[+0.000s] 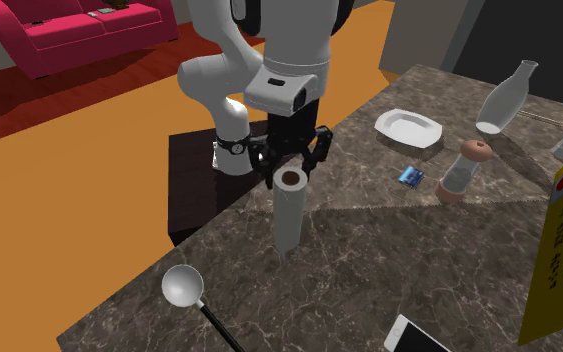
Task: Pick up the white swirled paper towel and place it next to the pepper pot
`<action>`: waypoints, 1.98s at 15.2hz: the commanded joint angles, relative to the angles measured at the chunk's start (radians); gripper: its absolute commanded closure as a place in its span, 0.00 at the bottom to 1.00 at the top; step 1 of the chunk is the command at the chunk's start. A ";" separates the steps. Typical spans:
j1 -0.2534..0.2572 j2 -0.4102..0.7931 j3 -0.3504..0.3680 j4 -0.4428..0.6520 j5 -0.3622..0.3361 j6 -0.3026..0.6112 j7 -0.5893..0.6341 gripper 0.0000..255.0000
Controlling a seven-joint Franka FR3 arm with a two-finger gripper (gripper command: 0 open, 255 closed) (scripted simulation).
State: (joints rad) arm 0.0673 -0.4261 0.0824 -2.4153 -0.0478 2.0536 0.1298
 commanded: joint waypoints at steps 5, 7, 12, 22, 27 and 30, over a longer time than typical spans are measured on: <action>0.001 -0.015 -0.001 0.070 0.003 -0.085 -0.005 1.00; 0.001 -0.018 -0.002 0.094 0.003 -0.112 -0.007 1.00; 0.001 -0.024 -0.003 0.156 0.004 -0.180 -0.012 1.00; -0.001 -0.017 -0.004 0.296 0.005 -0.313 -0.020 1.00; -0.002 -0.006 -0.004 0.374 0.004 -0.379 -0.023 1.00; -0.002 0.003 -0.004 0.423 0.004 -0.419 -0.025 1.00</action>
State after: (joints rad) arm 0.0651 -0.4303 0.0776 -2.0167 -0.0436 1.6514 0.1044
